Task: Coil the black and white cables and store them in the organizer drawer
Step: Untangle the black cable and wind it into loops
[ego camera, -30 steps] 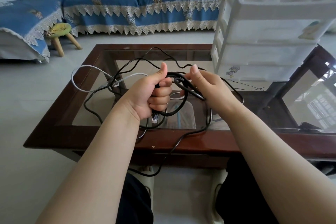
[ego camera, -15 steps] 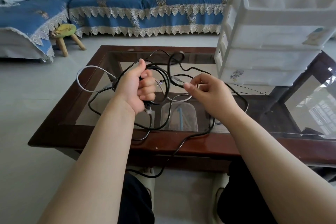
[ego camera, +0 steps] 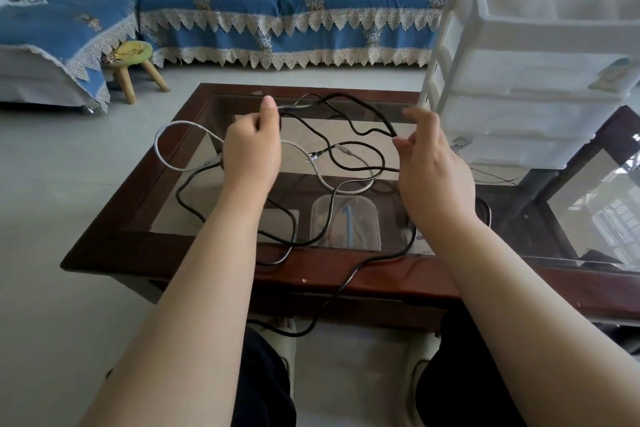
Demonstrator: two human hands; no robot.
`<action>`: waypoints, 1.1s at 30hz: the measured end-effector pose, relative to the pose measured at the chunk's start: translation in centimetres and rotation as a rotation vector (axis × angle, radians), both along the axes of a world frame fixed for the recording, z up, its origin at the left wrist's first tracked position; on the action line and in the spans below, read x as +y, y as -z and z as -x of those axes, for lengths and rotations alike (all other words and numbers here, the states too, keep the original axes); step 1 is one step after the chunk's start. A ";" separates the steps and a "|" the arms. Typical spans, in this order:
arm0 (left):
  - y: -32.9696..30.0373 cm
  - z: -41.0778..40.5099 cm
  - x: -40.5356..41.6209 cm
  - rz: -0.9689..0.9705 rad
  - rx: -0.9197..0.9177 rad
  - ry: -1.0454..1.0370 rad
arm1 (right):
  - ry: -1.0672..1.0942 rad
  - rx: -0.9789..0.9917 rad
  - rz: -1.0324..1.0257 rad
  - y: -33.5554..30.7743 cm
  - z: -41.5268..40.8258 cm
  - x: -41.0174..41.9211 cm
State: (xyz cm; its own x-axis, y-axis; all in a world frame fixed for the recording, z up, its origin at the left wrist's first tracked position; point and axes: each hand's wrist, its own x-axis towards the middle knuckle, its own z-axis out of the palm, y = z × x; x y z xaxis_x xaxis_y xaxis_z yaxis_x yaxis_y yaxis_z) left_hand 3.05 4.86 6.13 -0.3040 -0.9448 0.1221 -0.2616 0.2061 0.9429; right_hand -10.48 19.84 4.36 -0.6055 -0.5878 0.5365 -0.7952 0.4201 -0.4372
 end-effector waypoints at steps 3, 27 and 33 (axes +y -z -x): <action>-0.1 0.4 0.9 -0.027 0.029 0.049 | 0.008 0.082 -0.133 0.0 -0.1 -0.3; -0.4 1.0 1.6 -0.447 0.313 0.293 | -0.606 0.405 -0.236 1.0 -3.5 -1.4; 0.6 1.1 2.0 -0.577 0.229 0.498 | -0.652 0.258 -0.204 0.5 -2.4 -1.5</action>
State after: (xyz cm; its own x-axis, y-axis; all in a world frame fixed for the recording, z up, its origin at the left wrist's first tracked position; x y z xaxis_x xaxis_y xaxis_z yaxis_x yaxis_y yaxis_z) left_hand 1.93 6.82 5.49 -0.7340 -0.6373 -0.2347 -0.0543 -0.2894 0.9557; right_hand -8.12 18.36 3.82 0.0329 -0.8894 0.4559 -0.9788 -0.1210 -0.1655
